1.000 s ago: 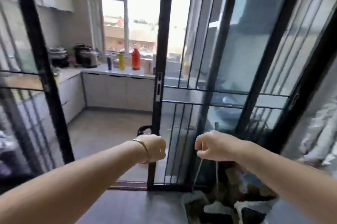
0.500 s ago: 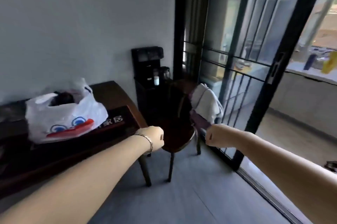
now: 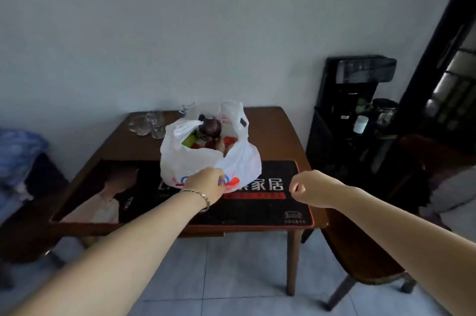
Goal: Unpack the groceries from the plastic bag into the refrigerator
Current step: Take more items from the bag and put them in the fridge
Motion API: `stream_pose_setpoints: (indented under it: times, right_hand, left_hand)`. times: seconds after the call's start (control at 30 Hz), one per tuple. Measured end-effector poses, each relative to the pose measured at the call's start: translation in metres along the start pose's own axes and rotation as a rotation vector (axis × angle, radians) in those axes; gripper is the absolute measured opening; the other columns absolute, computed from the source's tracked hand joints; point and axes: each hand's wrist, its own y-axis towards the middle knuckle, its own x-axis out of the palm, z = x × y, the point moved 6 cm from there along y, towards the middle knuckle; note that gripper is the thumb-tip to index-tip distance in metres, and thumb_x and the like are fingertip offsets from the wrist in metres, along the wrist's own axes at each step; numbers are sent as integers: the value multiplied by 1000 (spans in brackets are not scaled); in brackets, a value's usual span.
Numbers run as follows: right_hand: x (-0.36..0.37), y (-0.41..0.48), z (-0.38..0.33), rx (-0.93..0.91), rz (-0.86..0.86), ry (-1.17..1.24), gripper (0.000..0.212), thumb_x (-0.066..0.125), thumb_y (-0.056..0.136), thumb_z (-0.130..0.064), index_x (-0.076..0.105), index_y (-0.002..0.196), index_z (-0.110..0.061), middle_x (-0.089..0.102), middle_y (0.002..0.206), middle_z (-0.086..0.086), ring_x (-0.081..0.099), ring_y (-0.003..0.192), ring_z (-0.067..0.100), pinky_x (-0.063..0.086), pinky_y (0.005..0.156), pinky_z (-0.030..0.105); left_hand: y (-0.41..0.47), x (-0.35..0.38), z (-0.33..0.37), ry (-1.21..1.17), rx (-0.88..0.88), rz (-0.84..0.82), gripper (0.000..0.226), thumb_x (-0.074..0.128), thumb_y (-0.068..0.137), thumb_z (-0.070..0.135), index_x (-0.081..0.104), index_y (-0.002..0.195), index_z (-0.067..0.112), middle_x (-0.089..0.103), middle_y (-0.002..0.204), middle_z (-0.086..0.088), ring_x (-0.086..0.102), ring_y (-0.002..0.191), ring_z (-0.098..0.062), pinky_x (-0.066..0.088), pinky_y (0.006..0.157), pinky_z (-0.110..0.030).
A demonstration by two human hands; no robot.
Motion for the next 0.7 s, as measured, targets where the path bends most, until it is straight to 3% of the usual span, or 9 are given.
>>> stream_pose_setpoints:
  times: [0.07, 0.2, 0.3, 0.37, 0.47, 0.53, 0.6, 0.7]
  right_hand:
    - [-11, 49, -10, -40, -9, -8, 22, 49, 91, -24, 65, 106, -24, 63, 111, -5, 62, 96, 15, 54, 85, 31]
    - [-37, 122, -41, -152, 40, -40, 23, 49, 92, -23, 62, 111, -24, 62, 112, -4, 61, 95, 14, 52, 82, 27]
    - [-49, 176, -67, -253, 134, -43, 24, 52, 91, -20, 64, 111, -21, 60, 117, -3, 57, 103, 15, 46, 91, 28]
    - [-53, 211, -81, -305, 230, -48, 24, 53, 91, -20, 65, 112, -21, 58, 120, -3, 55, 107, 16, 42, 96, 28]
    - [-52, 266, -91, -301, 336, -89, 31, 51, 93, -25, 58, 123, -21, 51, 135, -2, 44, 126, 16, 30, 107, 29]
    - [-41, 304, -91, -243, 299, -208, 45, 49, 94, -32, 43, 138, -22, 30, 152, -1, 22, 142, 17, 16, 115, 33]
    - [-29, 337, -86, -182, 220, -340, 56, 47, 94, -37, 28, 145, -26, 9, 158, -3, 2, 146, 18, 7, 117, 37]
    - [-13, 369, -65, -17, 110, -500, 62, 48, 94, -29, 19, 148, -23, -3, 159, -1, -4, 146, 20, 12, 117, 37]
  left_hand:
    - [29, -14, -12, -52, -46, 90, 30, 45, 93, 19, 56, 121, 20, 54, 129, 1, 55, 111, -23, 45, 87, -32]
    - [71, -37, -37, -97, -65, 225, 30, 46, 91, 15, 56, 119, 16, 45, 123, -4, 58, 97, -27, 45, 75, -35]
    - [106, -47, -66, -104, -34, 311, 27, 52, 87, 9, 63, 111, 13, 47, 119, -5, 54, 102, -25, 47, 84, -37]
    - [134, -48, -86, -77, 0, 330, 25, 55, 85, 8, 67, 106, 13, 48, 126, -6, 53, 109, -27, 45, 92, -36]
    - [182, -42, -111, 36, 58, 281, 28, 55, 85, 13, 68, 109, 17, 36, 144, -5, 43, 125, -28, 32, 104, -34]
    - [214, -33, -123, 149, 121, 185, 28, 53, 88, 19, 64, 114, 21, 19, 152, -2, 18, 142, -21, 15, 113, -39]
    - [244, -22, -135, 232, 173, 64, 27, 54, 89, 21, 61, 114, 24, 2, 157, 3, -5, 146, -21, 2, 116, -46]
    - [270, -5, -157, 320, 186, -68, 32, 53, 90, 20, 54, 121, 29, -14, 157, 4, -16, 144, -24, -2, 116, -48]
